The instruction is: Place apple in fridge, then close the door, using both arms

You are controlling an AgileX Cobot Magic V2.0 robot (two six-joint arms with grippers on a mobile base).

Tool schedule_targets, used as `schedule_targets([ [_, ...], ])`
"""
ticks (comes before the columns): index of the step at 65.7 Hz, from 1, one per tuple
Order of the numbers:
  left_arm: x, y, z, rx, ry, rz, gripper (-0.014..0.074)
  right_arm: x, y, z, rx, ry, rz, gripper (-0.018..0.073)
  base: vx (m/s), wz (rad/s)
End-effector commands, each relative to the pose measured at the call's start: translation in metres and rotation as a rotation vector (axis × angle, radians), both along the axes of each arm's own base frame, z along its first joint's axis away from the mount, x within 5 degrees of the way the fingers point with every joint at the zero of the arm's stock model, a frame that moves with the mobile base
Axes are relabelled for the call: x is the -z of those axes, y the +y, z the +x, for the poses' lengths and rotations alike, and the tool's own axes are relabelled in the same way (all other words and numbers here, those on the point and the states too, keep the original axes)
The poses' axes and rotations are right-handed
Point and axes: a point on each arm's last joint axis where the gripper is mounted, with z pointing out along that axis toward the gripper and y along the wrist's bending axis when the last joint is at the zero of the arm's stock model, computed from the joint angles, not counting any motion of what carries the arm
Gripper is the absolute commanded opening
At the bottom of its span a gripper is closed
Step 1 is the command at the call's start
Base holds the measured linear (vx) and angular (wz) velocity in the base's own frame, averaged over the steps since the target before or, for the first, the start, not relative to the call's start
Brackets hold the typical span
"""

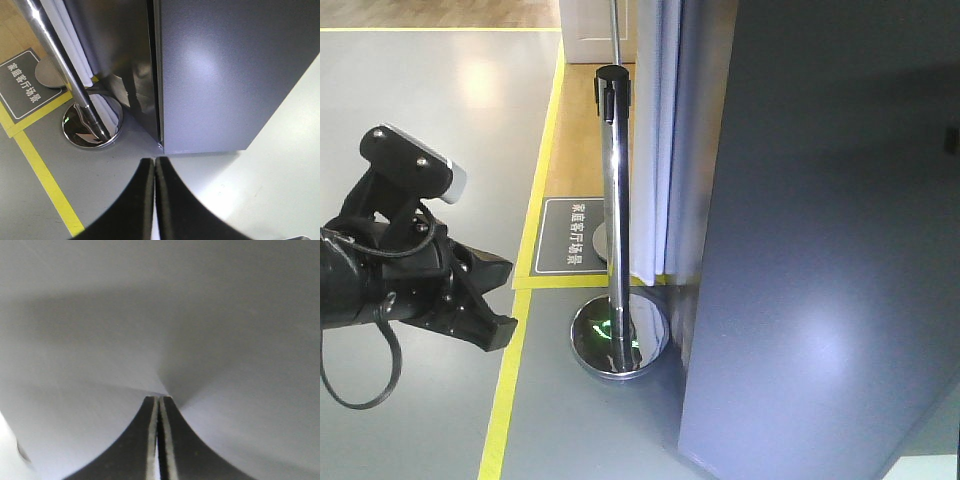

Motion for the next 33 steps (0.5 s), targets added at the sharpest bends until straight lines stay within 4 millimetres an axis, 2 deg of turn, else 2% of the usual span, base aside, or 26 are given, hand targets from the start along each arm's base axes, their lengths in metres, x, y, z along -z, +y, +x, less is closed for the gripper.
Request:
schedule_targets([
  [1,-0.018,0.001,0.0,-0.02,-0.078,-0.066,-0.0006,-0.027,-0.004,0.013,-0.004,-0.176,-0.049,-0.0002,0.0,0.0],
  [33,-0.018,0.001,0.0,-0.02,-0.078,-0.066,-0.0006,-0.021,-0.017,0.089,-0.006,-0.16,-0.051,-0.0002,0.0,0.0],
])
